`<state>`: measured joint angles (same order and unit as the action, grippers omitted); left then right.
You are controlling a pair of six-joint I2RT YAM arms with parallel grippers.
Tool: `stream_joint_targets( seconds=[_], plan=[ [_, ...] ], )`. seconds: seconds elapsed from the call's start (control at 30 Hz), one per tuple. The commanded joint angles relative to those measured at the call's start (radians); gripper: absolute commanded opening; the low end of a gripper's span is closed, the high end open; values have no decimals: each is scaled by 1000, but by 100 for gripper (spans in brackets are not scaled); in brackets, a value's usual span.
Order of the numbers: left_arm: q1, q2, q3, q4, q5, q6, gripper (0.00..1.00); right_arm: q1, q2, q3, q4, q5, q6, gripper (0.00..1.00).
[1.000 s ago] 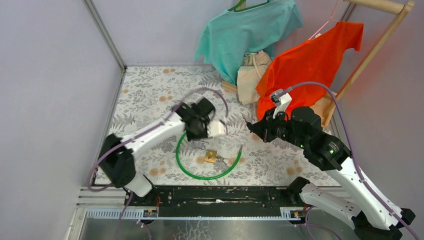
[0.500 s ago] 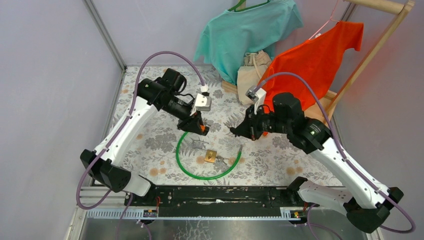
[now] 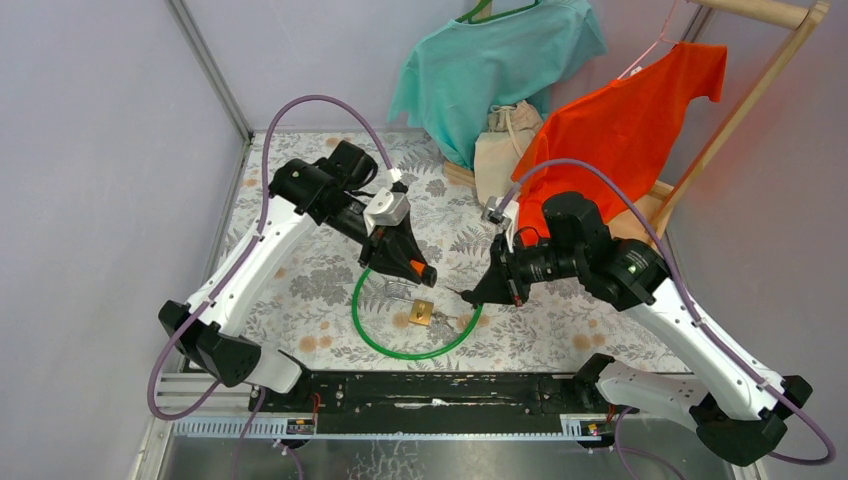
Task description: Unlock with the key
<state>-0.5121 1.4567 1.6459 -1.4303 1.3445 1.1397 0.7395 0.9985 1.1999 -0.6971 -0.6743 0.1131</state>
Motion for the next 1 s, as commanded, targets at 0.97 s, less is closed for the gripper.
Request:
stream_joint_targets(
  seconds=[0.97],
  plan=[
    [-40, 85, 14, -19, -24, -204, 0, 117, 114, 284, -206, 165, -110, 0]
  ],
)
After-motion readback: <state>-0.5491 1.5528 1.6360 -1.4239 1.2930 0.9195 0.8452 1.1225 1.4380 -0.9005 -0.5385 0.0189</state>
